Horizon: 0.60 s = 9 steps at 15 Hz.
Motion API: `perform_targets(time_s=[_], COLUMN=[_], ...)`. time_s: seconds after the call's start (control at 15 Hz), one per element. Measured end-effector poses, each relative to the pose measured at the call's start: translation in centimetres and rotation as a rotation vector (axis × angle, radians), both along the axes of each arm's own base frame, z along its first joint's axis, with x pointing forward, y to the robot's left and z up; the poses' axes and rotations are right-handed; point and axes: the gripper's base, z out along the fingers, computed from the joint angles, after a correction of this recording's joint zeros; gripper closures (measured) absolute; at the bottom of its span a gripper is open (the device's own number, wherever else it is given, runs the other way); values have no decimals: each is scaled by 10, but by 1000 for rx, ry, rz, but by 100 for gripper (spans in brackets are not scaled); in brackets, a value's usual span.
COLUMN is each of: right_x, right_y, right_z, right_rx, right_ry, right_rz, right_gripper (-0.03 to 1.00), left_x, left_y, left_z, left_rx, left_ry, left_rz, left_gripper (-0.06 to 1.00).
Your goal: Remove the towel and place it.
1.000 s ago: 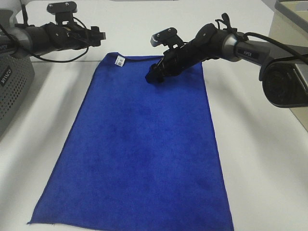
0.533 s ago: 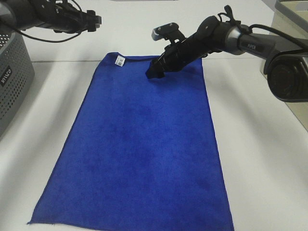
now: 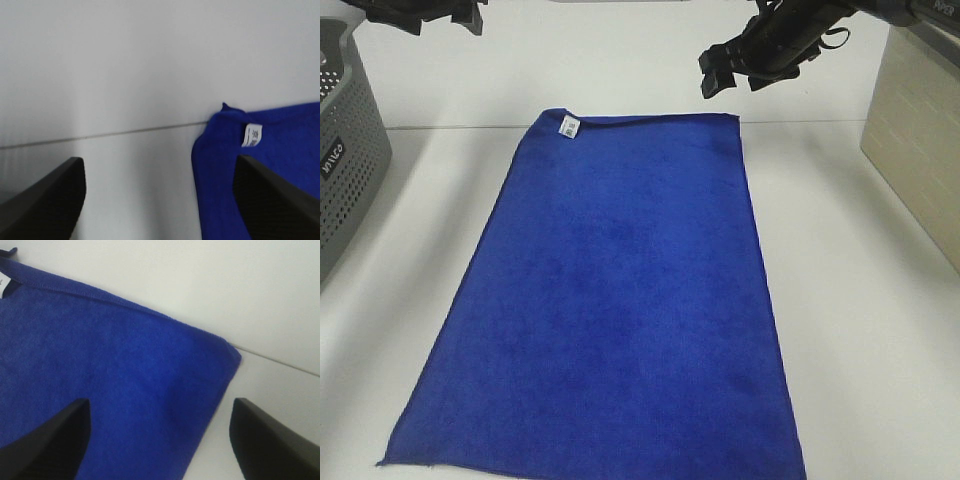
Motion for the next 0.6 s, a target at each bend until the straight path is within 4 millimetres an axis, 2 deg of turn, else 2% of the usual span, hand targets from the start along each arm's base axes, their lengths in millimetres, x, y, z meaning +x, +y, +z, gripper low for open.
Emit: perform_targets(time_s=[0.13,0.27,0.47,0.6], right_x=[-9,-17,-34,-39], right_y=[-5,-9,-15,-17], right_z=[13,17,22,29], right_rx=[-42,-76,-146,-160], right_ry=[68,139,296,310], right_rz=[-29,-36,-23,-37], right_gripper=[21,21,21,21], left_x=[-12,-17,-30,-46], left_y=[10,20,37,38], left_z=[0,2,23,35], left_rx=[12,13,13,16], left_ry=[153,209,209,229], left_rz=[10,25,59,59], left_gripper=[18,18,18,18])
